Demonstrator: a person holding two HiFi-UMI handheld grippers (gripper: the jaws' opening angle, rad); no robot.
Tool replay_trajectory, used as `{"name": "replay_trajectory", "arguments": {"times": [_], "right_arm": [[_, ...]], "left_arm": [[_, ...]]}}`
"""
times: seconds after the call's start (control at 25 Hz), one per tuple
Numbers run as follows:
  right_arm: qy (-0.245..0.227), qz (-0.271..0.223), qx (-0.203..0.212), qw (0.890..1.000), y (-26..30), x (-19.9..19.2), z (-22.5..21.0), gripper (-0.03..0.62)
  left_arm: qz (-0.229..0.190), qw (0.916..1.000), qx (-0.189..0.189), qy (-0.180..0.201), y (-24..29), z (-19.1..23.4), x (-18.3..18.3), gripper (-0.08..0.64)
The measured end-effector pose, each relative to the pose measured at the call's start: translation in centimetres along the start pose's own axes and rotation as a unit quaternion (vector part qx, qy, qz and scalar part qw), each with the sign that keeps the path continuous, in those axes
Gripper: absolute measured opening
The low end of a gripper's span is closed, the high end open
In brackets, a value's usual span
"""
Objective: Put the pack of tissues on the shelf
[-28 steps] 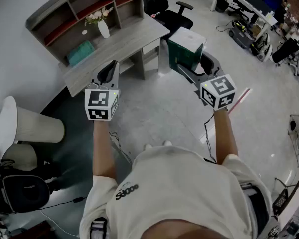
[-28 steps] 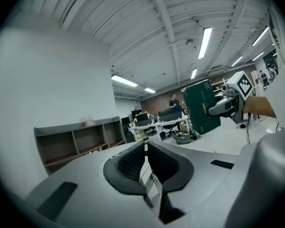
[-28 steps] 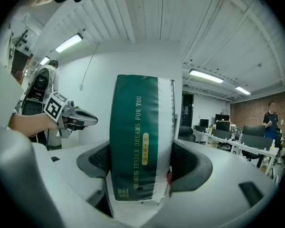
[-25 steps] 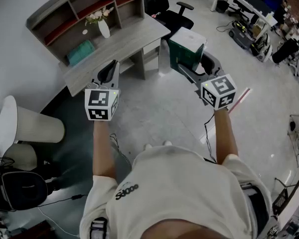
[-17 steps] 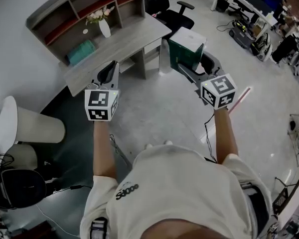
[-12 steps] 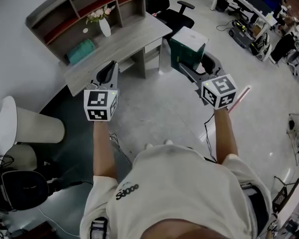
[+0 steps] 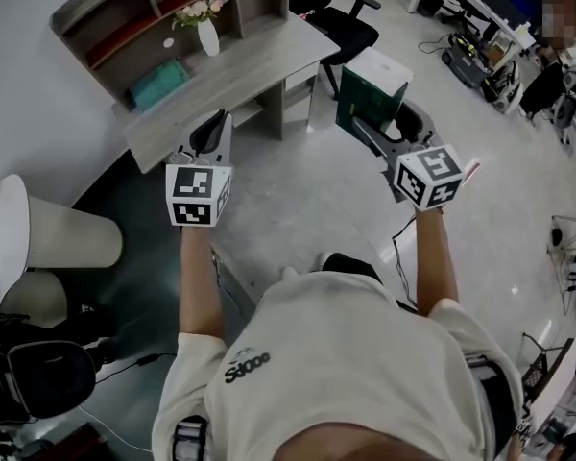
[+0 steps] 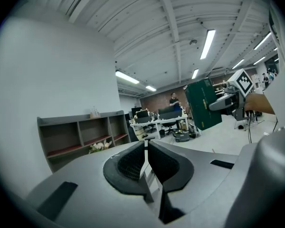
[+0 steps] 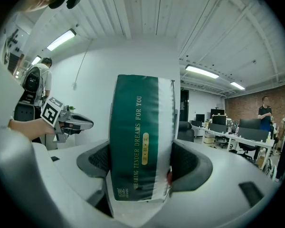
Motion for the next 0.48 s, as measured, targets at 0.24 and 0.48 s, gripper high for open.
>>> {"name": "replay_trajectory", "arguments": {"times": [0.24,0.48], "right_arm": [[0.011,-0.012,0.010,1.000,1.8,0.3,0.0,0.351],[0.022,-0.028,0.011,0.999,5.1,-0.4,-2.6,0.351]], "left_arm": [[0.004,1.0000,-0.002,0.000,0.9,1.1,-0.8,0.035],[-0.002,0.9997,-0.007,-0.025,3.9,2.3,-0.6,0.037]]}}
Point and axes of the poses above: the fingertips, and each gripper's own axes: y forward along the fingers, z to its left, x out of its top, the point moved 3 cm from there along -y, backward along the fingers, and after that the axes turned 15 degrees about -y, right-handed, at the moved point
